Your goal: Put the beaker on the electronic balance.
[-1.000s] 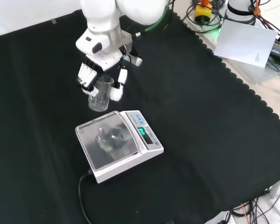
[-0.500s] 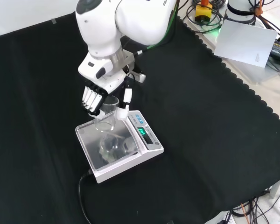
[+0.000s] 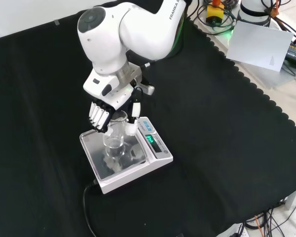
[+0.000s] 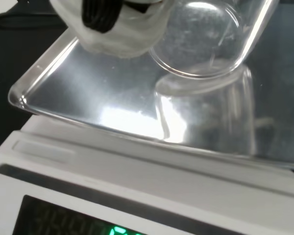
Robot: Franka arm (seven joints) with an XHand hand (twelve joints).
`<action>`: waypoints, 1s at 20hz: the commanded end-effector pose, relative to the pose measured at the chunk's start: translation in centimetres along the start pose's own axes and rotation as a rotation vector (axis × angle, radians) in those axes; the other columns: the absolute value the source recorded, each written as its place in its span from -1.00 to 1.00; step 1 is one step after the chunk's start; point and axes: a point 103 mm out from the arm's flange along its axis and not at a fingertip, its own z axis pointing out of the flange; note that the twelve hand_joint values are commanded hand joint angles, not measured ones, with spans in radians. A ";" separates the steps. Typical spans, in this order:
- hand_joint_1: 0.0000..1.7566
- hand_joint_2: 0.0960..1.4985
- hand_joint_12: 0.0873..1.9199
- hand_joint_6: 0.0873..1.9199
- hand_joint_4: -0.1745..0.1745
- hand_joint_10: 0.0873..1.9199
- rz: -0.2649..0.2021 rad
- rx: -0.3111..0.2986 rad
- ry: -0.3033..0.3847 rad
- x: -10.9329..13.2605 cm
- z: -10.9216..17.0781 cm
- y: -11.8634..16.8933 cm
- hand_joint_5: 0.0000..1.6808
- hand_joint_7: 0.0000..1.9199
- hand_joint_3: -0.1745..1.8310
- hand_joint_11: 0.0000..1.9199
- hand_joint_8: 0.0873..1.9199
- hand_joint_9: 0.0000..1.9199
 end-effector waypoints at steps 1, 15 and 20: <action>0.50 0.68 0.22 0.60 -1.00 0.52 0.003 0.026 -0.006 0.2 1.3 0.7 -0.28 -0.48 -0.80 -0.22 0.66 -0.17; -0.01 0.09 0.46 -1.00 0.07 -0.11 -0.009 -0.043 0.016 -0.4 -0.7 0.5 -1.00 -1.00 -0.99 -0.99 -0.77 -0.93; -0.15 0.00 0.32 -1.00 0.21 -0.22 -0.015 -0.087 0.027 -1.0 -1.4 -0.3 -1.00 -1.00 -0.98 -1.00 -1.00 -1.00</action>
